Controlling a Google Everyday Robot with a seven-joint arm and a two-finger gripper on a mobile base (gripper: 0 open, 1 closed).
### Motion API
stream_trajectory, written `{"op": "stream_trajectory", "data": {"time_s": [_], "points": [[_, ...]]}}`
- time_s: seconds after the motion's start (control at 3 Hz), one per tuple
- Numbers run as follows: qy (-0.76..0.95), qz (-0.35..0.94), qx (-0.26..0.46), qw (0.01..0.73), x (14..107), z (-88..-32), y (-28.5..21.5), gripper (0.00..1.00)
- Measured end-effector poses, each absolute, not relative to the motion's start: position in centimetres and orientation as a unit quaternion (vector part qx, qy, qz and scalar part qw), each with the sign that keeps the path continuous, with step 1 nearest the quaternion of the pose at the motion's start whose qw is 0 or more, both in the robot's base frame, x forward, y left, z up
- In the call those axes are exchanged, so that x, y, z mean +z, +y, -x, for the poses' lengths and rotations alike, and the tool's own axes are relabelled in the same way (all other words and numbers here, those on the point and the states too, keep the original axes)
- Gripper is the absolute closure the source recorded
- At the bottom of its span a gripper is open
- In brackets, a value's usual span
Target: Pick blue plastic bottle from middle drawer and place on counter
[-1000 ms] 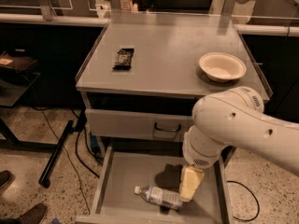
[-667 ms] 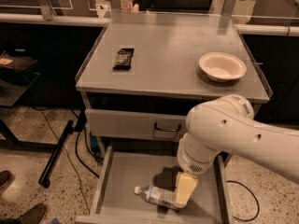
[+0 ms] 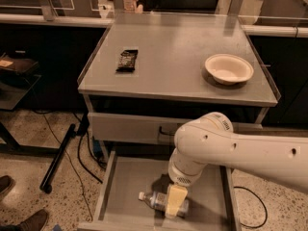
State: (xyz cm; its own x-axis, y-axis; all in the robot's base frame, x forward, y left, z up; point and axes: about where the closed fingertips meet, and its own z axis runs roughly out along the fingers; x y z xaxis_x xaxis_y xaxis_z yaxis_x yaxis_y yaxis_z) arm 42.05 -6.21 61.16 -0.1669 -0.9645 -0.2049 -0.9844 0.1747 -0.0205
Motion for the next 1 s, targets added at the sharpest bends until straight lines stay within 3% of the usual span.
{"op": "stream_trajectory", "data": {"time_s": [1.0], "points": [[0.843,0.514,0.135,0.082,49.8,-43.9,-10.3,0.00]]}}
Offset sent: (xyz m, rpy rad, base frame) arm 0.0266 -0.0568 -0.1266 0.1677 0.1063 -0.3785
